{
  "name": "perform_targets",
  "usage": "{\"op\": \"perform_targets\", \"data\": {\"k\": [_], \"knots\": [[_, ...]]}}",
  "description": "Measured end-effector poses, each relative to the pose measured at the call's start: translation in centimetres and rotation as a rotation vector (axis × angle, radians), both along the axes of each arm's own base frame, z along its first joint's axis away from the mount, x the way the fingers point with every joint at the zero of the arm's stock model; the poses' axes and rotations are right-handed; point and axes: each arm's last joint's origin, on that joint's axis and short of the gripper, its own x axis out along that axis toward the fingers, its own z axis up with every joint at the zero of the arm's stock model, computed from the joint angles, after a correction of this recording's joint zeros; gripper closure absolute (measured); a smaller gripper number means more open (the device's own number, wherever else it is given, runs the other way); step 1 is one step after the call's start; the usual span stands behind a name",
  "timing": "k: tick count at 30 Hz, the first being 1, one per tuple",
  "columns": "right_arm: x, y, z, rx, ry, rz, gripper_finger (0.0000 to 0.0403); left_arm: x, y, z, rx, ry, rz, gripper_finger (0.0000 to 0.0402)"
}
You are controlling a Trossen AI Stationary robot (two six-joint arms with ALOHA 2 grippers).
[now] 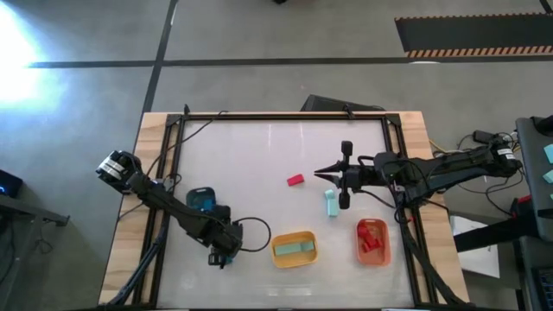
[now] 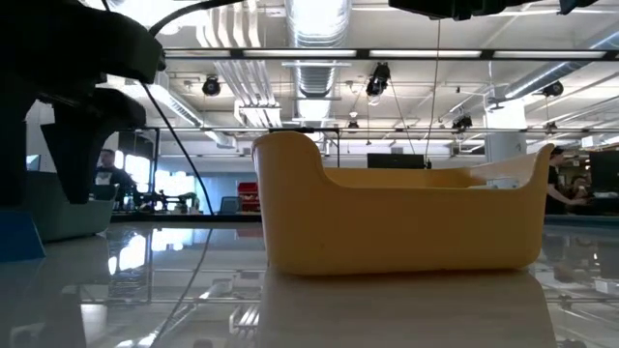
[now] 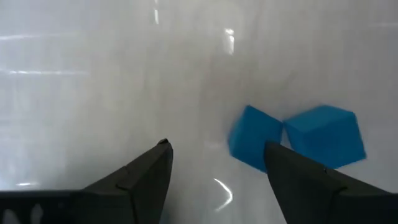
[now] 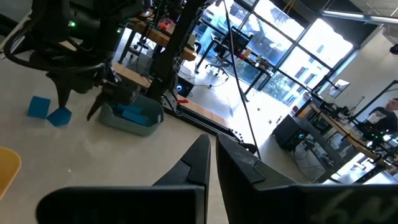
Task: Sort & place blocks by color
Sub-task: Put the blue block into the blue bin
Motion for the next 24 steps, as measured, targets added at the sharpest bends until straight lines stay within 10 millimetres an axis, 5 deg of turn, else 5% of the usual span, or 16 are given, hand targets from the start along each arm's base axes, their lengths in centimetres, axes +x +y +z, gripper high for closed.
{"op": "perform_targets", "data": {"k": [7,15,24], "knots": [[0.0,0.0,0.0,0.000,0.001,0.000,0.0385,0.4,0.4,0.3,0.082,-0.053,0.024,0.0166],[0.0,0.0,-0.2,-0.002,0.020,-0.003,0.0385,0.5,-1.0,1.9,-0.079,-0.007,-0.026,0.0166],[0.0,0.0,-0.2,0.005,0.018,-0.004,0.0385,-0.1,-0.9,0.6,-0.054,0.040,-0.033,0.0166]]}}
